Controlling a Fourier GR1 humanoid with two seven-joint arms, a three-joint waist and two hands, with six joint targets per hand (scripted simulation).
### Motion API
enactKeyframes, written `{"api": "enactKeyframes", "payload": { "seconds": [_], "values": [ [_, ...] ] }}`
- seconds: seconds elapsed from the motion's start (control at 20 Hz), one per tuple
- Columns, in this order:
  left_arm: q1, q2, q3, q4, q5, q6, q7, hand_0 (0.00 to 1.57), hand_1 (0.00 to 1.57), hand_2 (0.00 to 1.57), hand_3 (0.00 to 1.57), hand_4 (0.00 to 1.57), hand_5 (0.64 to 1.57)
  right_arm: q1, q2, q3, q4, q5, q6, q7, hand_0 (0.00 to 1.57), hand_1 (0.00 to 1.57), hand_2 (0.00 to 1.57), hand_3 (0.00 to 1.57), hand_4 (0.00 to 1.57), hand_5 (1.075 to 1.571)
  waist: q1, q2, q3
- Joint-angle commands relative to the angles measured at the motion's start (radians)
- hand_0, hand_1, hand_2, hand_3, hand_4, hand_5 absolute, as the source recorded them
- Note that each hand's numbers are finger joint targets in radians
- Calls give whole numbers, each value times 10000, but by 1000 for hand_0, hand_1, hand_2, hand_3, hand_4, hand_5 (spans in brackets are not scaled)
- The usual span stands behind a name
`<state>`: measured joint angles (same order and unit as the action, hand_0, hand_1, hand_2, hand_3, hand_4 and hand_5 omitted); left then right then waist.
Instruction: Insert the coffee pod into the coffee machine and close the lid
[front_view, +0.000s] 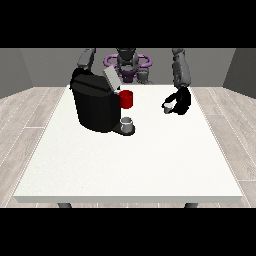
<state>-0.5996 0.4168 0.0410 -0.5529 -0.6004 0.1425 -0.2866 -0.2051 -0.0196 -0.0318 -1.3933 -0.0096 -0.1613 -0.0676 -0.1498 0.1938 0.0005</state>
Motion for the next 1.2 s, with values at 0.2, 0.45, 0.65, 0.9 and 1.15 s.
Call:
{"api": "enactKeyframes", "payload": {
  "seconds": [0.2,0.45,0.65,0.9,1.15],
  "values": [
    [-573,-241,-323,-507,-115,-1030,-402,1468,1468,1468,1414,607,1571,-21,-107,-474,850,-286,-12,135,0,0,0,0,442,1571,369,-839,-1],
    [-1572,-76,-228,-779,-26,-1681,-289,1342,1342,1397,1362,593,1571,-143,179,74,1060,-134,-353,-200,0,0,0,0,490,1571,268,-818,-3],
    [-2291,29,-218,-980,-37,-2385,347,1258,1258,1321,1297,529,1571,-769,-142,-224,1187,-81,-190,680,0,0,0,0,443,1571,229,-1075,-3],
    [-2500,-687,-361,-1423,-243,-2163,1034,1256,1256,1331,1292,545,1571,-662,-429,-773,1834,-659,538,-555,0,0,0,0,497,1571,209,-933,2],
    [-3175,312,292,-982,74,-2909,782,1255,1255,1332,1288,556,1571,-399,177,245,764,-226,120,396,0,0,0,0,495,1571,-593,-1114,-7]
  ]
}}
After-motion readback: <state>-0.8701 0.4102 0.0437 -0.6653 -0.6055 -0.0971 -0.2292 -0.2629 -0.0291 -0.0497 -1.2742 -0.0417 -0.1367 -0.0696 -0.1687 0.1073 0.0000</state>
